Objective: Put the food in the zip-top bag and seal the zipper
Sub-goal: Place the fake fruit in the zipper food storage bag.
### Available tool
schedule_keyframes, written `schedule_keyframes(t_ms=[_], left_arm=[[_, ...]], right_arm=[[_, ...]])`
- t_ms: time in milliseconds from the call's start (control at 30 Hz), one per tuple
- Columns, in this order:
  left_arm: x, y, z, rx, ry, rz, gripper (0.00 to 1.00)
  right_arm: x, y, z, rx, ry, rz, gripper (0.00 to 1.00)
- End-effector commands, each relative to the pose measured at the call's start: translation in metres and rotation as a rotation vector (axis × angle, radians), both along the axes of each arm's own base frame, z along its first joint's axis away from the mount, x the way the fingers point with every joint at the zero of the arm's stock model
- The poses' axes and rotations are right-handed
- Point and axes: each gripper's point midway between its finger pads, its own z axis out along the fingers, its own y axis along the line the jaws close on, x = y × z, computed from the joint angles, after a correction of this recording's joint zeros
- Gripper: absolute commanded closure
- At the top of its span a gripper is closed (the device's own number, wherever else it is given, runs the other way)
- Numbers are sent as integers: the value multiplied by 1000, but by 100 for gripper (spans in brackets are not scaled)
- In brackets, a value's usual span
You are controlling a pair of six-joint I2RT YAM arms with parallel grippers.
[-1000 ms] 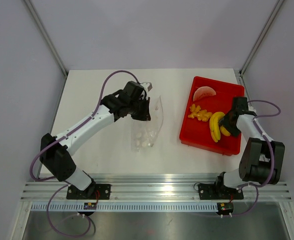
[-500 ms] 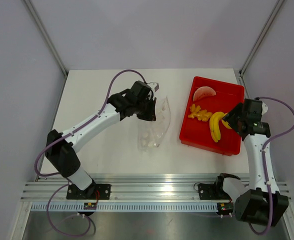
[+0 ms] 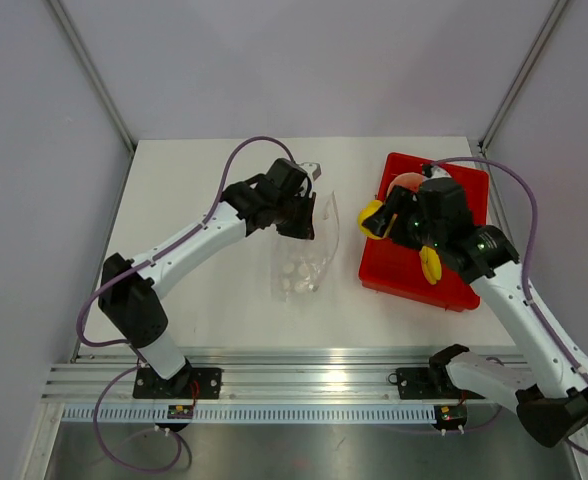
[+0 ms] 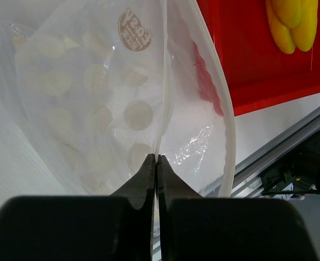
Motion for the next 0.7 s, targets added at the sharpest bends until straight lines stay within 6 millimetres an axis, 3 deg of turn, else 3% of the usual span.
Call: schedule_keyframes(t_ms=[0,133,233,333,667], left_arm=[[7,-12,22,-52,-37,-3,100],[6,-13,22,-55,-34,-7,100],[6,-12,22,-54,-33,-7,100],[5,-12,25,-62,-36,-11,100],[-10,-20,53,-157,-46,-126,100]], right_arm=[[1,47,18,32,-33,89,59],[-1,92,13,22,-13,198,59],[-4,112,5,26,8,242,59],[-2,119,-11,36,40,244,59],[1,117,-58,-12,134,202,59]])
